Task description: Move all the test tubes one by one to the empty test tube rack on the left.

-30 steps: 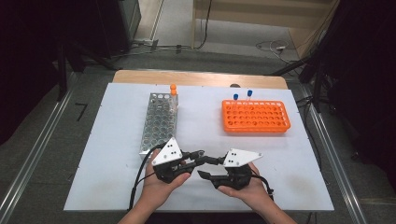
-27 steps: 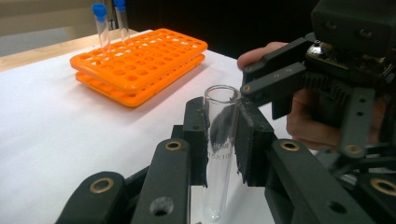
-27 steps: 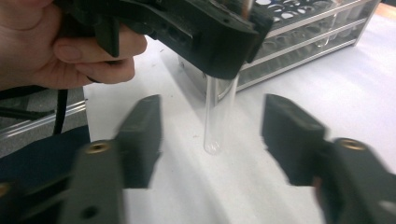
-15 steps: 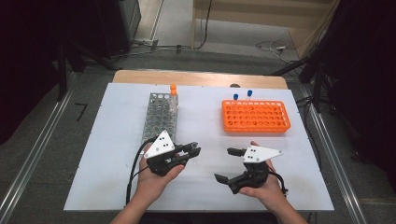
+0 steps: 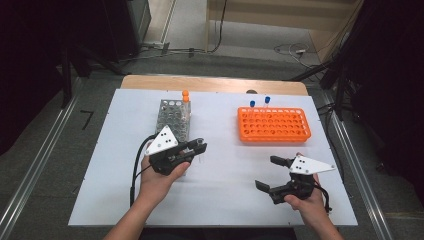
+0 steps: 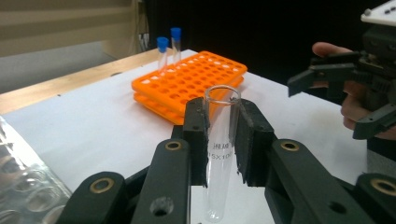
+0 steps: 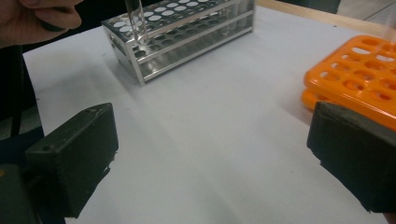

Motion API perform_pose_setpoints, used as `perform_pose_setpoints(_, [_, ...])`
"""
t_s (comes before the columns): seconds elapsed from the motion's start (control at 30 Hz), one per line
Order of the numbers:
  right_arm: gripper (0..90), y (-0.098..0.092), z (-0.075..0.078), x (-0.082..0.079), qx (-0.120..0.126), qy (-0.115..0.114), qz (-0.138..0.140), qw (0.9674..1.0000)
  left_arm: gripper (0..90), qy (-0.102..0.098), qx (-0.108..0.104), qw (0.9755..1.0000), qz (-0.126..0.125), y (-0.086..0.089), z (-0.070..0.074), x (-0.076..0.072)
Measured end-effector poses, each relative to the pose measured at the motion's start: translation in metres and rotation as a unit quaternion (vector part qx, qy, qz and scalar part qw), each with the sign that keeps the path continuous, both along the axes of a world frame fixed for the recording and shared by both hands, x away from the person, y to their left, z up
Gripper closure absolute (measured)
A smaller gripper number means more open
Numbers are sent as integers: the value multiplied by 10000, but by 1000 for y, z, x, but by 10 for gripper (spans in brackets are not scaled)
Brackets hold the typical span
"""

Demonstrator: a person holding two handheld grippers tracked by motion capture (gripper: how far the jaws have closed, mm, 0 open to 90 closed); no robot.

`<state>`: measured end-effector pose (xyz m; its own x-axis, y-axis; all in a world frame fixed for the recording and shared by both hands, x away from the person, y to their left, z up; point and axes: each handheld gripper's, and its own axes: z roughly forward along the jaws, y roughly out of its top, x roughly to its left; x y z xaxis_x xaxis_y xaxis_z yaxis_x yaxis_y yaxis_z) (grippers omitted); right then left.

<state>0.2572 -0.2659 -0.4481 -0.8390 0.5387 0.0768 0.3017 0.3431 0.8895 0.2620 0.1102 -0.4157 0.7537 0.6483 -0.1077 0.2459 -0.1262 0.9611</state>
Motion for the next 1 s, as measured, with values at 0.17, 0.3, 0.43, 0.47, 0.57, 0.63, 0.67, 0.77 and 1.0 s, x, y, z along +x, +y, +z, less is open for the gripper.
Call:
perform_pose_setpoints(0.17, [9,-19,-3,1,7,-38,-160,9999,763,-30,-66,9999,147,8,4,10])
perform_pose_setpoints(0.3, [12,-33,-6,2,39,-40,-304,9995,763,-54,-72,9996,272,14,7,20])
perform_pose_setpoints(0.43, [13,-46,-9,8,145,-36,-372,9992,763,-37,-130,9989,449,22,9,32])
perform_pose_setpoints(0.47, [13,-48,-10,9,132,-40,-393,9991,763,-37,-141,9986,504,24,9,35])
perform_pose_setpoints(0.57, [14,-56,-14,12,125,-22,-484,9987,763,-45,-120,9976,683,29,10,43])
perform_pose_setpoints(0.63, [14,-59,-16,14,131,-4,-530,9985,762,-36,-106,9971,749,31,11,48])
perform_pose_setpoints(0.67, [14,-61,-17,15,134,8,-546,9984,763,-47,-105,9968,788,31,11,50])
perform_pose_setpoints(0.77, [15,-64,-21,17,135,52,-603,9981,762,-66,-135,9960,886,34,11,56])
perform_pose_setpoints(1.0, [16,-69,-23,19,100,54,-672,9977,762,-102,-91,9937,1114,42,17,72])
